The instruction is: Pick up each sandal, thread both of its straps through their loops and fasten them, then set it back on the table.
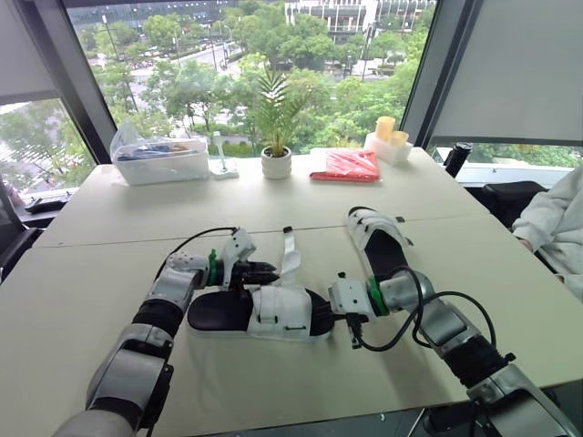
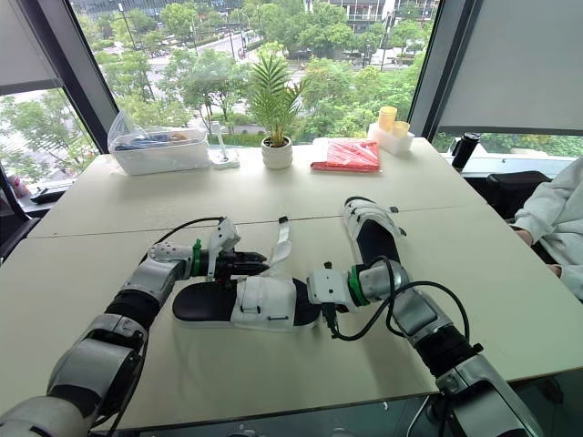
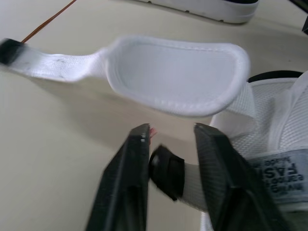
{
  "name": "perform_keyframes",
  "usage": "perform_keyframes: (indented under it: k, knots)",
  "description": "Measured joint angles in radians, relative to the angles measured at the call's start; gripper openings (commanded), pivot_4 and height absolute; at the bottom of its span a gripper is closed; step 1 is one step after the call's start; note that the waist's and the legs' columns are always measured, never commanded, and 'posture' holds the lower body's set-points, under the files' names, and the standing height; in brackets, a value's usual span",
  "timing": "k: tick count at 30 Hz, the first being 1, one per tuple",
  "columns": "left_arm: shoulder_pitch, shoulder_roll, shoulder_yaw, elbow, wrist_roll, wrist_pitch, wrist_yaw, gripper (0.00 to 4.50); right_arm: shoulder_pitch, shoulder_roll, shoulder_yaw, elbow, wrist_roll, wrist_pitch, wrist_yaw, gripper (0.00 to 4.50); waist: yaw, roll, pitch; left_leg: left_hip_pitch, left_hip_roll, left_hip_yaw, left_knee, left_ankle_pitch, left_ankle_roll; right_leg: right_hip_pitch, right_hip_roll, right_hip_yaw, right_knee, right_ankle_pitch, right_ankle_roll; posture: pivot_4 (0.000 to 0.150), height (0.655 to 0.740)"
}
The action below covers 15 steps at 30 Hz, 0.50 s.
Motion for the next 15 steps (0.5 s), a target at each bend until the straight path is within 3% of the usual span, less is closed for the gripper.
perform_keyframes:
  k: [2,15]
  knots:
    - [0.003,0.013,0.001,0.0,0.006,-0.002,0.004,3.68,0.0,0.0,0.0,0.001,0.0,0.0,0.001,0.0,0.0,0.001,-0.001,0.0,0.0,0.0,0.0,0.0,0.0,0.0,0.0,0.0,0.0,0.0,0.0,0.15,0.74]
    - [0.022,0.029,0.01,0.08,0.049,-0.074,0.132,3.68,-0.005,0.002,0.0,0.023,-0.004,-0.002,0.004,0.0,0.004,0.002,-0.005,0.001,0.0,0.0,0.001,0.0,0.0,0.001,0.0,0.0,0.001,0.0,0.0,0.15,0.74]
